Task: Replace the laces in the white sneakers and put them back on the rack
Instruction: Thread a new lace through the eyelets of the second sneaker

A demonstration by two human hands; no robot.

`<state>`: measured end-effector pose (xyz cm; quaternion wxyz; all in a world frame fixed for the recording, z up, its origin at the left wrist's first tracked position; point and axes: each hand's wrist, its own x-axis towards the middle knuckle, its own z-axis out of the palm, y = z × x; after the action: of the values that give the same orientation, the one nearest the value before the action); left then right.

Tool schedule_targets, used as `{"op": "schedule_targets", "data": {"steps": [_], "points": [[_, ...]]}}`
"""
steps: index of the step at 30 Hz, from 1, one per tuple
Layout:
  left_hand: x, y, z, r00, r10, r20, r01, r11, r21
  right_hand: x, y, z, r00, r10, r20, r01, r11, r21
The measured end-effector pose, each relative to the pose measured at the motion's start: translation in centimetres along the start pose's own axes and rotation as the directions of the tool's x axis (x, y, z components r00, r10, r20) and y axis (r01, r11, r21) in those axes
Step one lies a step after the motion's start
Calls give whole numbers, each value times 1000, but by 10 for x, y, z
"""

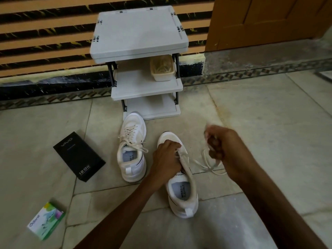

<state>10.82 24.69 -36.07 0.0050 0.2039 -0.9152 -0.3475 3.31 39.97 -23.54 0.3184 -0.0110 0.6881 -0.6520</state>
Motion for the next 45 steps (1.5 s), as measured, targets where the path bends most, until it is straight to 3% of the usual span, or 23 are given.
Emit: {"op": "schedule_targets", "data": {"steps": [2,4,7,9,13,15,18,20,22,25,29,31,38,41,45], "points": [[-1,0,-2,1000,5,3,-5,1000,-28,7,32,-5,995,-43,-87,-2,887,-462],[-1,-3,-5,1000,10,10,-9,996,-84,17,69,-15,1000,5,-19,-18,629,-777],[-1,-6,-10,998,9,55,0,989,-145,25,114,-28,981,189,-48,-100,279,-955],[1,-6,-14,997,2,76,11,984,-180,26,123,-30,963,268,-20,-68,171,-983],[5,-8,-10,997,4,82,9,988,-151,25,111,-34,907,402,126,62,167,-984],[7,-6,-7,999,17,50,-12,995,-100,29,101,-38,916,380,125,44,214,-976],[9,0,-5,997,56,60,-60,995,77,35,92,-44,970,241,29,-77,421,-904],[12,4,-5,995,67,78,-78,985,151,43,89,-44,999,50,-11,-34,482,-876],[17,9,-6,991,83,106,-103,972,209,55,89,-40,995,-93,19,62,484,-873],[26,17,-8,975,55,214,-111,960,258,71,89,-30,983,-43,177,177,462,-869],[34,23,-8,952,2,305,-85,962,258,83,94,-16,926,9,378,360,282,-889],[38,22,-9,948,-47,314,-36,967,252,84,96,-13,913,-36,406,401,254,-880],[41,25,-29,908,-36,418,-4,996,94,76,68,-30,896,-238,374,443,457,-771],[38,37,-41,895,-17,445,90,986,-143,74,56,-36,893,-273,357,446,440,-779],[35,60,-68,923,123,366,41,911,-410,76,56,-44,916,-301,264,367,370,-854]]}}
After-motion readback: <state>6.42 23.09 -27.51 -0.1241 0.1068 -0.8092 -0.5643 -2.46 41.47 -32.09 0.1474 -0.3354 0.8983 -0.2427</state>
